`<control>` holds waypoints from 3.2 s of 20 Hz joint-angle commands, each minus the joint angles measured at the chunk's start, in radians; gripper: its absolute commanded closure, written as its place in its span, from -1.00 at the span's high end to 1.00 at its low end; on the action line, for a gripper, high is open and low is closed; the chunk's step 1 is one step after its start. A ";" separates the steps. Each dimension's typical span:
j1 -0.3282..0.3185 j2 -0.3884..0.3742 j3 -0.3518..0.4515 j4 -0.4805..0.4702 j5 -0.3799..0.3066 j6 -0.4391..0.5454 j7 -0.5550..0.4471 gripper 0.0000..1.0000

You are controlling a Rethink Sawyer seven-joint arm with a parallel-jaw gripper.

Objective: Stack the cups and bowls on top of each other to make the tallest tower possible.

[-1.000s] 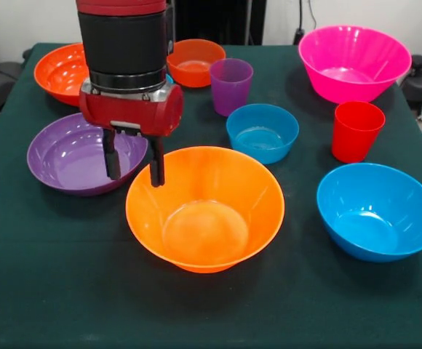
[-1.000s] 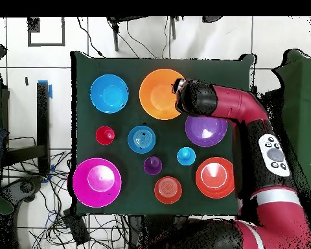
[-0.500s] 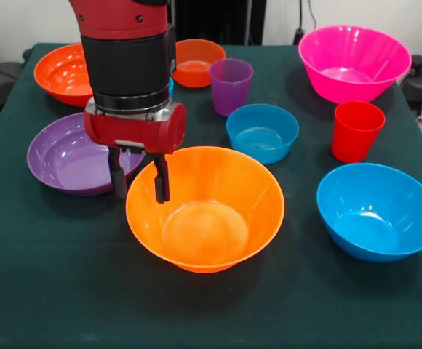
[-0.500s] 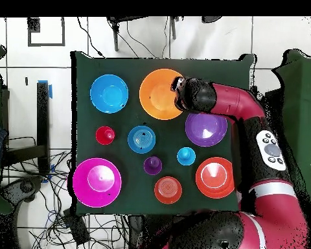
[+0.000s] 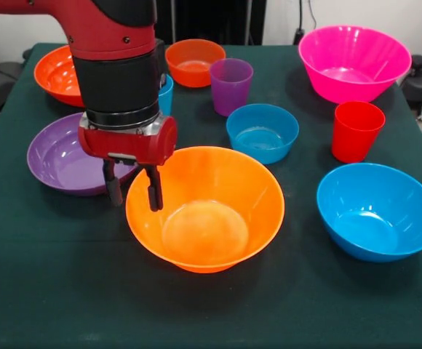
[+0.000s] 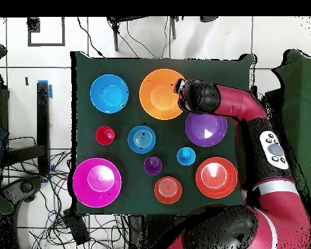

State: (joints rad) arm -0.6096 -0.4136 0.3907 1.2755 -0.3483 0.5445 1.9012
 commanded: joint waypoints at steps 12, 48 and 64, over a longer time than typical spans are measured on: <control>-0.030 0.036 0.126 -0.061 -0.154 0.122 -0.330 1.00; -0.058 0.042 0.137 -0.058 -0.220 0.163 -0.330 1.00; -0.062 0.056 0.140 -0.059 -0.229 0.154 -0.332 1.00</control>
State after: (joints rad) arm -0.6767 -0.3809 0.5035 1.2543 -0.4638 0.5774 1.9012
